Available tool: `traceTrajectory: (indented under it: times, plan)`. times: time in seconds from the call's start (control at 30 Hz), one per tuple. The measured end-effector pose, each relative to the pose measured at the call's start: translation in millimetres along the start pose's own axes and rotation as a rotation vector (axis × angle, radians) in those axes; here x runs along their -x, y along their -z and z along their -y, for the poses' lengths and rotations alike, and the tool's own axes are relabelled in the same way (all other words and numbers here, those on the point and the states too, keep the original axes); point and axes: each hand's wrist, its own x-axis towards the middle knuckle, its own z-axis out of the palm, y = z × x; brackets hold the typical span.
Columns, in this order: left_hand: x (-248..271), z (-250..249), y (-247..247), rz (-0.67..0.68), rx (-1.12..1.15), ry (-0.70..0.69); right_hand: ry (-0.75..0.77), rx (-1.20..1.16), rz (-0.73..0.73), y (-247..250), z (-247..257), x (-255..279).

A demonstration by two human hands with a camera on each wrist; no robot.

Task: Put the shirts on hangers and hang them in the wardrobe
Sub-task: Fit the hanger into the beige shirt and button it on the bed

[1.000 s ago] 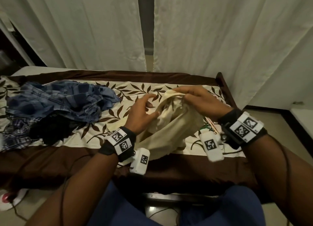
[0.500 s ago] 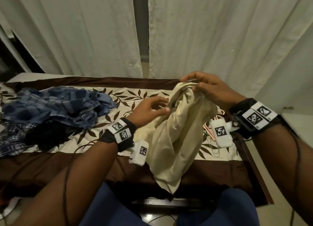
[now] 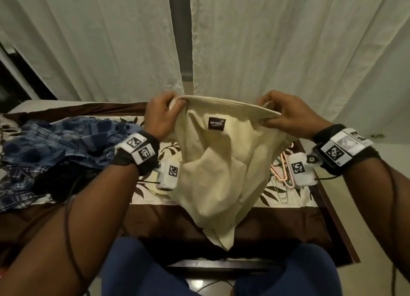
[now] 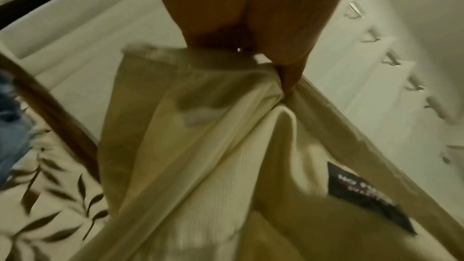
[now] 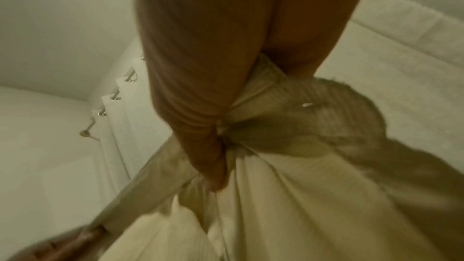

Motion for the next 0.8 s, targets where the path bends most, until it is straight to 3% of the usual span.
traceTrajectory:
  times: [0.1, 0.2, 0.3, 0.37, 0.4, 0.5, 0.53, 0.6, 0.7, 0.8]
  plan:
    - [-27, -25, 26, -0.036, -0.283, -0.258, -0.026, 0.054, -0.182, 3, -5, -12]
    - [-48, -52, 57, -0.063, -0.359, -0.427, 0.011, -0.082, -0.502, 19, 4, -25]
    - [-59, -61, 82, 0.233, -0.619, -0.333, -0.067, -0.147, -0.572, 34, 4, -37]
    - [-61, -55, 87, 0.283, -0.762, -0.256, -0.105, -0.152, -0.543, 42, 8, -43]
    - [-62, -54, 90, 0.202, -0.691, -0.229, -0.093, -0.165, -0.567, 48, 13, -47]
    - [-65, -61, 102, -0.246, -0.293, -0.083, -0.007, -0.253, -0.786, 71, 39, -57]
    - [-67, -66, 105, -0.328, -0.143, -0.026, 0.030, -0.297, -0.837, 77, 45, -61]
    - [-71, -73, 108, -0.353, 0.019, 0.074, 0.046, -0.280, -0.810, 81, 54, -69]
    - [-68, -82, 107, -0.362, -0.153, 0.039, 0.012, -0.037, -0.759, 80, 55, -73]
    - [-64, -81, 109, -0.450, -0.442, -0.069, 0.066, 0.039, -0.772, 81, 56, -73]
